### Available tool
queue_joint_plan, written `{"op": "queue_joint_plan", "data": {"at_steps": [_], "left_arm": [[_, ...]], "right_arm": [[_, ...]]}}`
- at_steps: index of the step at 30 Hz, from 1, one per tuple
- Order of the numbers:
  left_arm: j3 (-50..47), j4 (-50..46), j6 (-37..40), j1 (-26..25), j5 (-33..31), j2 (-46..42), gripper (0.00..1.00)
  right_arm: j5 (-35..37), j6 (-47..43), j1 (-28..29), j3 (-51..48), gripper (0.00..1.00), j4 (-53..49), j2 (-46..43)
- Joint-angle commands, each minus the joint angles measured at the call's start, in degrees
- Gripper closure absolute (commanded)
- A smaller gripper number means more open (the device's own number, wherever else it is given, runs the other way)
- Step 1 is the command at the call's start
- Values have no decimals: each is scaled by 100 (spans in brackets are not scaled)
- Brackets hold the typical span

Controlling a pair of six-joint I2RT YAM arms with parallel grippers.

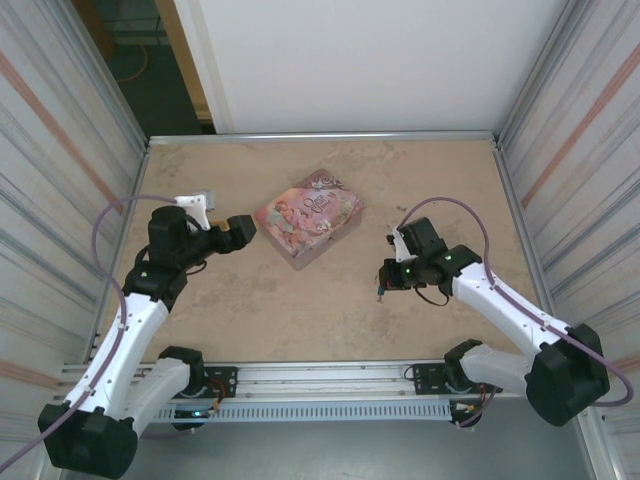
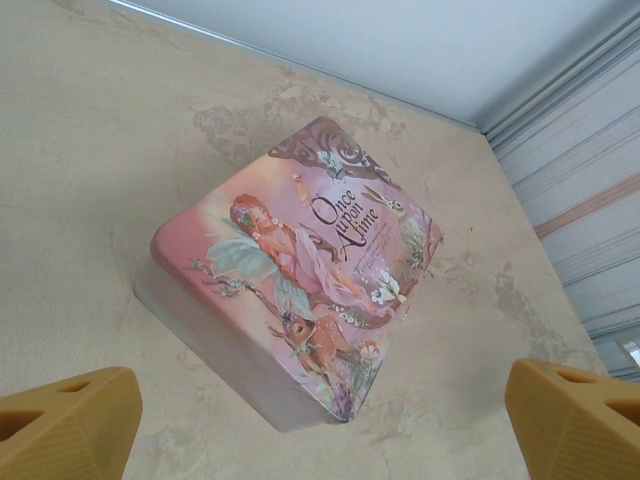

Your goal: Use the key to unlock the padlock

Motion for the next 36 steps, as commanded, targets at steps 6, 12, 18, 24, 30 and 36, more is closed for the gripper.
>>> {"op": "queue_joint_plan", "data": {"at_steps": [6,12,18,24,30,36], "left_arm": [[30,-106,100,74,-95,-107,6],[35,-152,99,74,-118,-115,6],[30,-189,116,83,-138,-109,6],[4,-180,109,83,-164,-99,5],[-17,-167,111,80,-137,-83,5],[-34,-162,106,83,-100,-72,5]], "right_arm": [[-193,-311,191,333,100,-257,670],[-253,-449,330,463,100,-183,1256],[-339,-487,346,518,100,73,1688],[-430,-498,360,570,100,259,2054],[-423,-481,368,564,100,383,2316],[-302,-463,377,568,100,438,2447]]}}
